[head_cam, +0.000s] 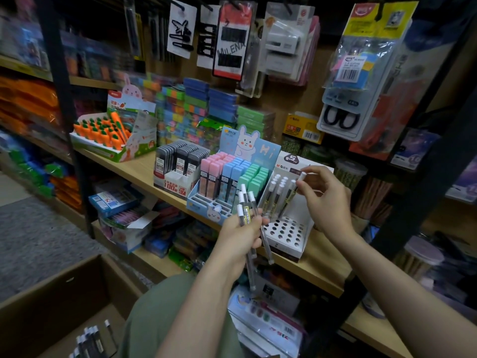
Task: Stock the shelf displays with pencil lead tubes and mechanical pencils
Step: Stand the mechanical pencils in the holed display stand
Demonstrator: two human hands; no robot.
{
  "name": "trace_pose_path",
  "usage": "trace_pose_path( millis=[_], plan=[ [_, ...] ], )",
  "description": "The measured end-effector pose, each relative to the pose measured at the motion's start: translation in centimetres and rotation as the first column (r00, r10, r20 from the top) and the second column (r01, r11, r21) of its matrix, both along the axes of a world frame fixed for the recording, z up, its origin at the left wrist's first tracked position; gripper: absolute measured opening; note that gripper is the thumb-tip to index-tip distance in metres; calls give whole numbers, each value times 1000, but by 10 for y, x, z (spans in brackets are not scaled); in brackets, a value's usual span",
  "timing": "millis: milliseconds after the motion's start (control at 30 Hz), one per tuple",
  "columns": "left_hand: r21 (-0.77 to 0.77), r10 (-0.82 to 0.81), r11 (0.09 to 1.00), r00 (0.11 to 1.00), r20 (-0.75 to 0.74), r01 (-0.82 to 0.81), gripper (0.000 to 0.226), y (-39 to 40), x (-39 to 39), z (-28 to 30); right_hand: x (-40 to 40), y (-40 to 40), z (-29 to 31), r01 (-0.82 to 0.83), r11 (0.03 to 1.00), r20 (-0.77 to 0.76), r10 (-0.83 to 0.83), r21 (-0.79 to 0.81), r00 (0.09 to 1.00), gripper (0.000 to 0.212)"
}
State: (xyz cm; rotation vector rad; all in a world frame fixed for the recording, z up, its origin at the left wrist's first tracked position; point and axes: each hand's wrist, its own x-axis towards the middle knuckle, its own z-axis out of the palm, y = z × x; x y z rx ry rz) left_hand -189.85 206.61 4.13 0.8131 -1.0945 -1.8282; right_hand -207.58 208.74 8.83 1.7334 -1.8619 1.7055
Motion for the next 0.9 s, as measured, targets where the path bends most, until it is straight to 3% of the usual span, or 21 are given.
trace_pose_path(
  millis=[233,433,600,900],
  plan=[
    [19,94,995,996,-5,-94,14,-1,4,-2,-6,-3,-1,-2,1000,33,2,15,999,21],
    [53,38,998,994,-106,-32,18,2,4,2,-7,-5,-2,63,997,-10,-63,35,998,21],
    [41,23,999,997,-79,-20,17,2,4,1,-4,-18,-1,118,986,-134,-102,119,986,22],
    [-56,25,998,999,22,-24,14,1,4,-3,2,-14,-9,181,976,-238,-148,124,960,15]
  ],
)
